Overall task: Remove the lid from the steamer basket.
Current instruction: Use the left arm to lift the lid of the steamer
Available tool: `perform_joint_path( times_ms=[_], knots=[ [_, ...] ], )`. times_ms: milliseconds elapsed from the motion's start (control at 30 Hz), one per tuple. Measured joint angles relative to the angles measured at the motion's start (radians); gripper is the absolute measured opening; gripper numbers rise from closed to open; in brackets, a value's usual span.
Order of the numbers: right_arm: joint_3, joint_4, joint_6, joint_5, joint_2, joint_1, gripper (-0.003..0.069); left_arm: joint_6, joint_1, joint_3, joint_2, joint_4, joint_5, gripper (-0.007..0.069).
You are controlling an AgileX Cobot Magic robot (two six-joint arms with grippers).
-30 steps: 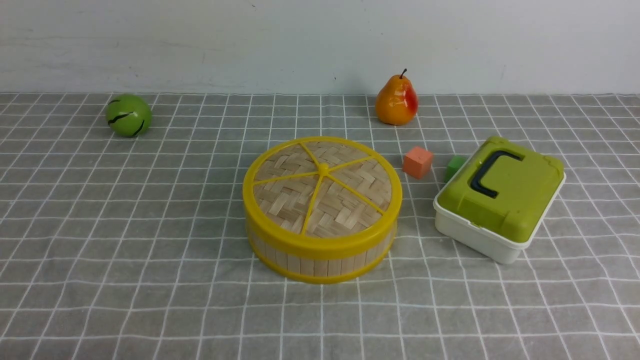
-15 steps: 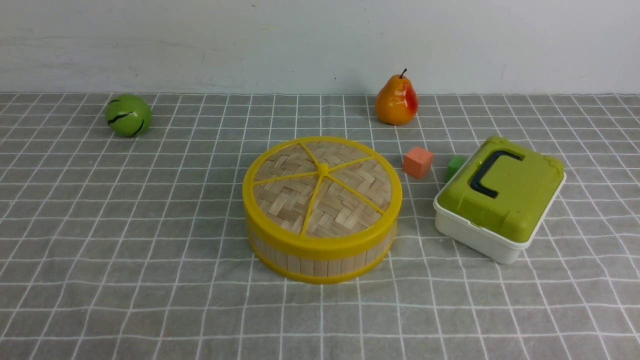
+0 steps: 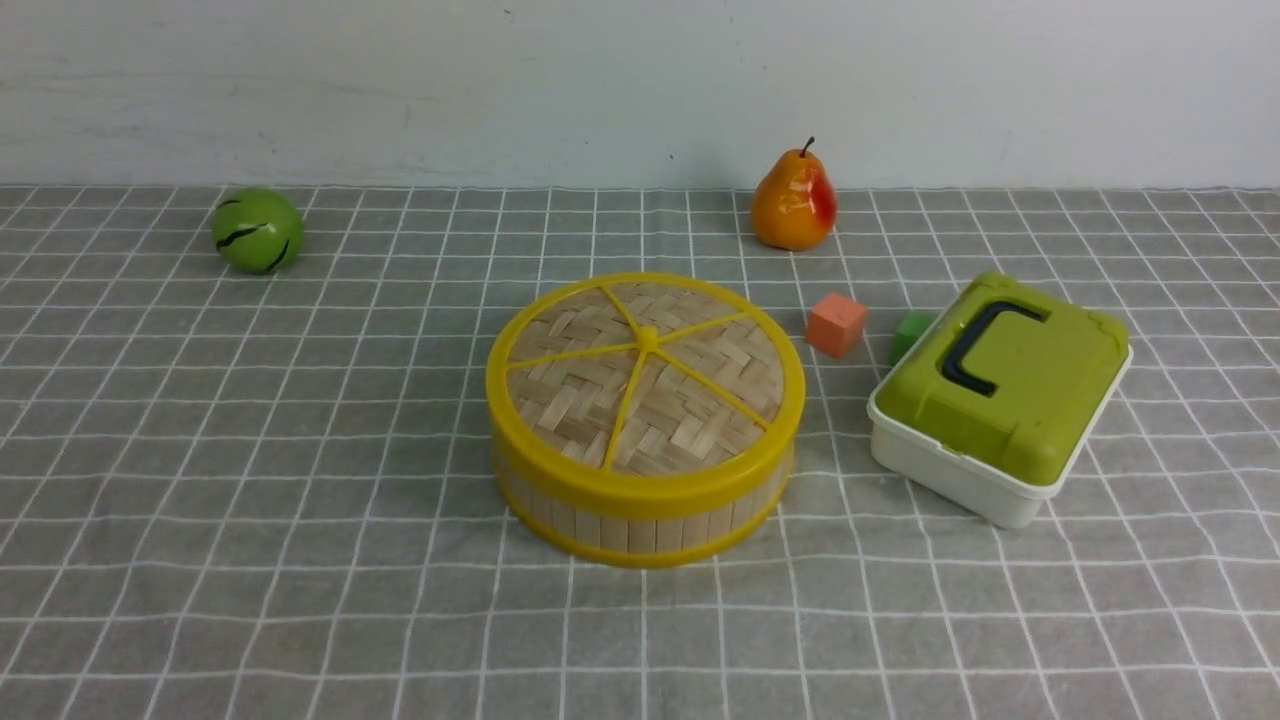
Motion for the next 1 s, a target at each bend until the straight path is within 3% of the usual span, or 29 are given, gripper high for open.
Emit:
perform_joint_path(
  times_ms=[133,367,500,867,1000],
  knots=[
    [0.000,0.000,0.000,0.000,0.000,0.000,0.0242,-0.031,0.000,-0.120,0.227,0.000,0.113,-0.0013],
    [0.000,0.000,0.000,0.000,0.000,0.000,0.0242,-0.098,-0.064,-0.518,0.622,0.000,0.736,-0.0013],
    [0.000,0.000,0.000,0.000,0.000,0.000,0.0242,-0.081,-0.149,-0.744,0.847,-0.013,0.988,-0.0013],
    [0.000,0.000,0.000,0.000,0.000,0.000,0.0242,-0.087,-0.352,-1.276,1.375,-0.024,1.367,-0.0011],
    [0.000,0.000,0.000,0.000,0.000,0.000,0.0242,-0.092,-0.412,-1.501,1.564,0.087,1.450,0.0065]
  ],
)
